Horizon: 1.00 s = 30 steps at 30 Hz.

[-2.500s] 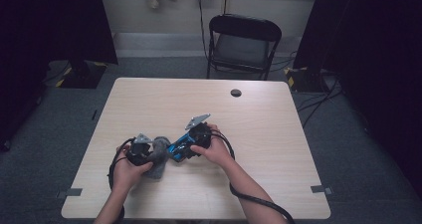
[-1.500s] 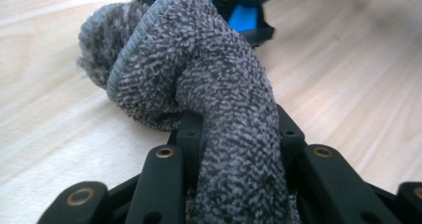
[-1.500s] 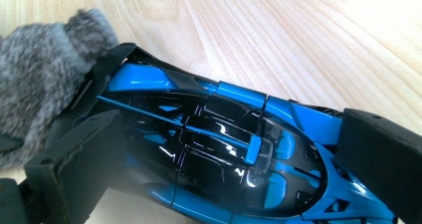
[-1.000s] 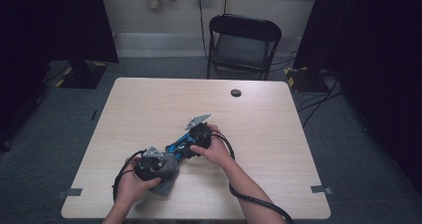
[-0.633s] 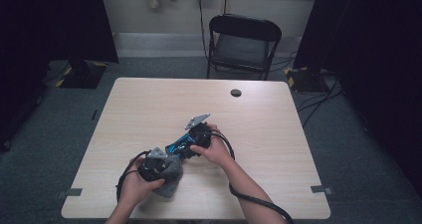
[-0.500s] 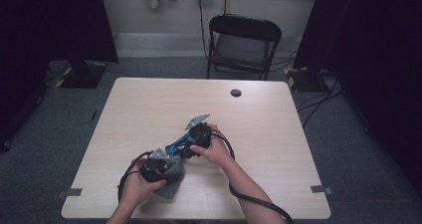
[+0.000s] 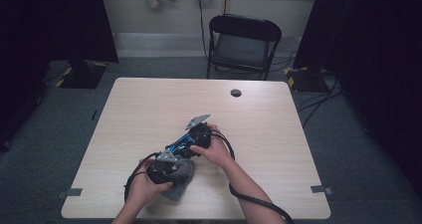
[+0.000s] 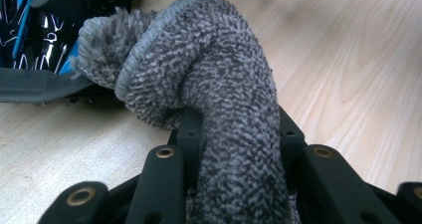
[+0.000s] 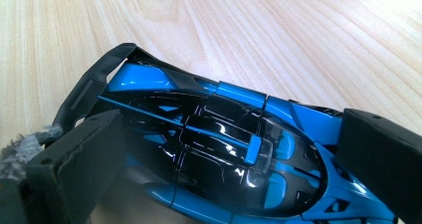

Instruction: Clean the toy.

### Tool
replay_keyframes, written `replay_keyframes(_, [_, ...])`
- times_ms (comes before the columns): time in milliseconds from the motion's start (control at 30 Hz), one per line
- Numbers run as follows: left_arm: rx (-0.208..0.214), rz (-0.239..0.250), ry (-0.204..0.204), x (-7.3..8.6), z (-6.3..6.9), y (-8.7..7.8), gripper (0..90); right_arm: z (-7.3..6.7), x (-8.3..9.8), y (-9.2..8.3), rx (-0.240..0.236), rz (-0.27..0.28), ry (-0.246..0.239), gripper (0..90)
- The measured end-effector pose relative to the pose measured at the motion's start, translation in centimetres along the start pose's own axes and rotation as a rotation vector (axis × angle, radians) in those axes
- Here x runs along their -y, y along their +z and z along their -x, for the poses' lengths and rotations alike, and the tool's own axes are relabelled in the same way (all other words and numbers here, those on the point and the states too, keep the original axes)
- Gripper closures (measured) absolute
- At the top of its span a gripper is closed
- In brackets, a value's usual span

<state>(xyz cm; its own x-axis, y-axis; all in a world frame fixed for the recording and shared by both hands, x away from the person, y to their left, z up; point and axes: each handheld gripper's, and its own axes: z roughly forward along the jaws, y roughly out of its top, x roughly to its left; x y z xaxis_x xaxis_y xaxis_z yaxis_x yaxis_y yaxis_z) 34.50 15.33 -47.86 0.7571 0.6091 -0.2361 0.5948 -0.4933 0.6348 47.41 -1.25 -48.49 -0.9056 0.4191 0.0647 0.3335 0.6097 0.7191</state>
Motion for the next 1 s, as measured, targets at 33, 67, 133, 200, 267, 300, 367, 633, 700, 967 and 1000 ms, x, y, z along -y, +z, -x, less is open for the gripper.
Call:
replay_keyframes(33, [0.001, 0.000, 0.001, 0.0, 0.0, -0.1, 66.4, 0.0, 0.0, 0.0, 0.000, 0.000, 0.000, 0.0])
replay_keyframes(67, [0.002, 0.003, 0.004, -0.1, 0.1, -0.2, 66.4, 0.0, 0.0, 0.0, 0.000, 0.001, 0.000, 0.0])
replay_keyframes(133, [0.008, 0.012, 0.007, -0.3, 0.2, -0.5, 66.4, 0.0, 0.0, 0.0, 0.000, 0.000, 0.000, 0.0])
replay_keyframes(200, [0.021, 0.025, 0.022, -0.5, 0.4, -0.8, 66.4, 0.0, 0.0, 0.0, 0.000, 0.000, 0.000, 0.0])
replay_keyframes(267, [0.024, 0.028, 0.033, -0.7, 0.6, -0.9, 66.4, 0.0, 0.0, 0.0, -0.001, -0.001, -0.001, 0.0])
replay_keyframes(300, [0.018, 0.027, 0.041, -0.8, 0.8, -0.8, 66.4, 0.0, 0.0, 0.0, 0.000, 0.001, 0.001, 0.0])
replay_keyframes(367, [0.022, 0.029, 0.042, -0.9, 0.8, -0.9, 66.4, 0.0, 0.0, 0.0, 0.000, 0.002, 0.000, 0.0])
replay_keyframes(633, [0.007, 0.039, 0.049, -1.2, 0.1, -2.2, 66.4, 0.0, 0.0, 0.0, 0.000, 0.002, 0.000, 0.0])
replay_keyframes(700, [-0.003, 0.042, 0.042, -1.3, -0.2, -2.7, 66.4, 0.0, 0.0, 0.0, 0.001, 0.004, 0.001, 0.0])
replay_keyframes(967, [-0.039, 0.088, 0.009, -1.1, -1.8, -5.2, 66.4, 0.0, 0.0, 0.0, 0.001, 0.004, 0.001, 0.0])
replay_keyframes(1000, [-0.043, 0.095, 0.004, -1.1, -2.0, -5.5, 66.4, 0.0, 0.0, 0.0, 0.001, 0.006, 0.002, 0.0])
